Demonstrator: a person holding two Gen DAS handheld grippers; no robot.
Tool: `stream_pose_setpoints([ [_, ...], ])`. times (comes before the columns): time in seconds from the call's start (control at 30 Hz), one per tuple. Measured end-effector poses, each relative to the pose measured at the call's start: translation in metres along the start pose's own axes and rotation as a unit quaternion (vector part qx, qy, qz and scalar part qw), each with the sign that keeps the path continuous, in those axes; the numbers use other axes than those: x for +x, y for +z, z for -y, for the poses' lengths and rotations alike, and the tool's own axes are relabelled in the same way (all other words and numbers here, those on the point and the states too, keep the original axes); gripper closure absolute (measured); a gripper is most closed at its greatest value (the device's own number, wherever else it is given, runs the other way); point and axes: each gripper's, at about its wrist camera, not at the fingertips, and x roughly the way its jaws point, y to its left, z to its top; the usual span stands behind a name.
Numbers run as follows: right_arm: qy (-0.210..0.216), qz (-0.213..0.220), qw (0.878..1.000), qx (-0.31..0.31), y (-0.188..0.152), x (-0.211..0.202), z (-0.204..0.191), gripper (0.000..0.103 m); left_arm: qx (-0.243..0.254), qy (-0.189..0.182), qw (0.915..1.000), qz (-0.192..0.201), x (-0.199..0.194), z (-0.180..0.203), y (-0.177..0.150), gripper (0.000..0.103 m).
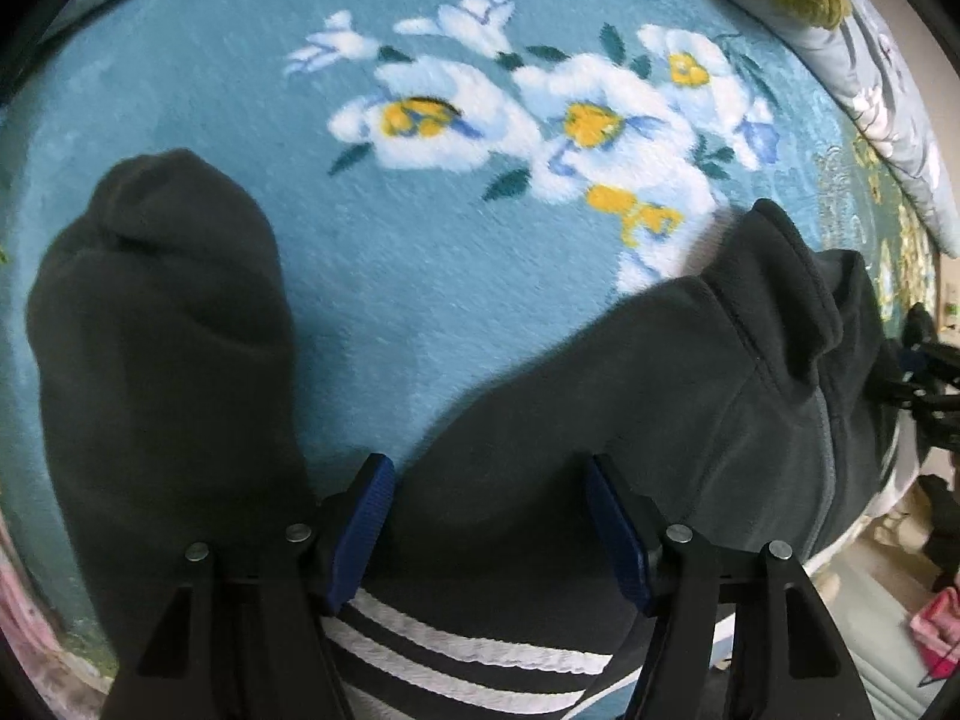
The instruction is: Fold clothes
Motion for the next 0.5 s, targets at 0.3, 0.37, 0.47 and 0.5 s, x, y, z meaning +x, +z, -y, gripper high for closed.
stream_pose_setpoints([
  [0.3,0.006,0.069,0.997,0.032,-0.031,-0.035,-0.001,0.094,0.013,-0.019,0.9991,0.037,-0.025,0.001,-0.026,0.091],
  [0.37,0.007,0.090,0.995,0.036,-0.037,-0.050,0.000,0.094,0.008,-0.026,0.9976,0.064,-0.040,0.004,-0.035,0.092],
  [0.47,0.003,0.121,0.992,0.041,-0.041,-0.076,-0.002,0.095,0.000,-0.030,0.9938,0.106,-0.066,0.005,-0.044,0.092],
  [0.5,0.000,0.134,0.990,0.044,-0.041,-0.086,-0.001,0.095,-0.003,-0.033,0.9915,0.126,-0.078,0.006,-0.043,0.092],
])
